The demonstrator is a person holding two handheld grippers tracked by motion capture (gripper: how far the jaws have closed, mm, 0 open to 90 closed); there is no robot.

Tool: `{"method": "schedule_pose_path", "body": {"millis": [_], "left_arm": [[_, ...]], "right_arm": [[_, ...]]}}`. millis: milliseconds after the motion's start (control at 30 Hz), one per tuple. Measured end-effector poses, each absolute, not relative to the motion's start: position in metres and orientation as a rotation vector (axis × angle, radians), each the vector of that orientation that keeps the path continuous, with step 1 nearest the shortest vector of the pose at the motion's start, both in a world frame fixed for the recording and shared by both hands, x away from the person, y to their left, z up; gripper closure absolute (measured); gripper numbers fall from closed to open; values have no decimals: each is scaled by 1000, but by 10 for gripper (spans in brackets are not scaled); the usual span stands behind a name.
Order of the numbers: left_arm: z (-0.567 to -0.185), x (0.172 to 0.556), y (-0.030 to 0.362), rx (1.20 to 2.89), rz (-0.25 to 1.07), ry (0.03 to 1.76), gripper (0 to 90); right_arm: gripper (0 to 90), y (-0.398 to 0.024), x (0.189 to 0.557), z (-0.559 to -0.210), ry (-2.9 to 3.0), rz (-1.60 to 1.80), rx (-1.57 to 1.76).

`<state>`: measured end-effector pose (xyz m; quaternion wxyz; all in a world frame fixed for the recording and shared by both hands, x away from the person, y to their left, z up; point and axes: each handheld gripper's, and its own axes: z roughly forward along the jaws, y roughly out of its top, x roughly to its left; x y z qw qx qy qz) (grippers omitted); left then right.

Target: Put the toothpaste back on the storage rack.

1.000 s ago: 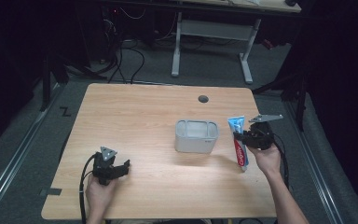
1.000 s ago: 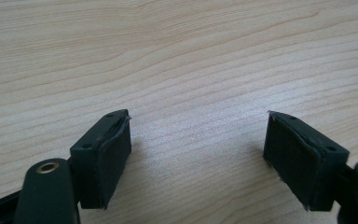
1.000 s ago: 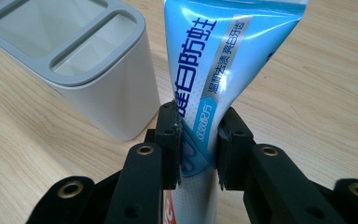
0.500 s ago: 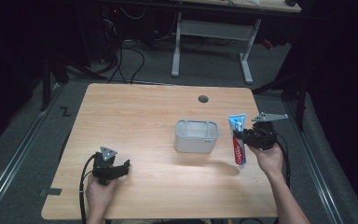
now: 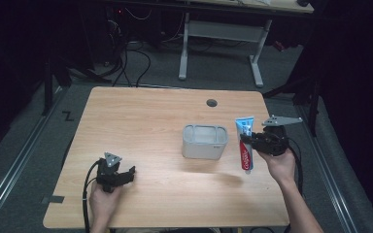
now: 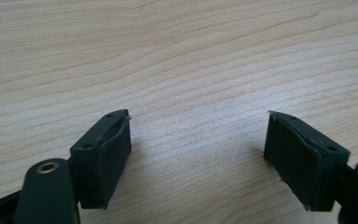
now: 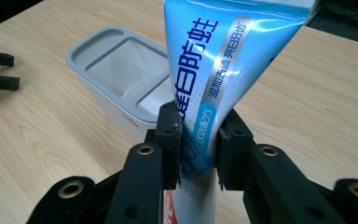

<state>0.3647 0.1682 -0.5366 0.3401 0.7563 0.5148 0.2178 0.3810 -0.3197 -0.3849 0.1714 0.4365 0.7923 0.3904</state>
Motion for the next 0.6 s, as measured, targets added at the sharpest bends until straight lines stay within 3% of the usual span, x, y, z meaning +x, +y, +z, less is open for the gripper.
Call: {"method": "schedule_pose_path", "body": {"millis": [600], "left_arm": [[-537, 365, 168, 1967, 566, 1340, 232]], "right_arm": [[740, -312, 379, -364, 2232, 1194, 1189]]}}
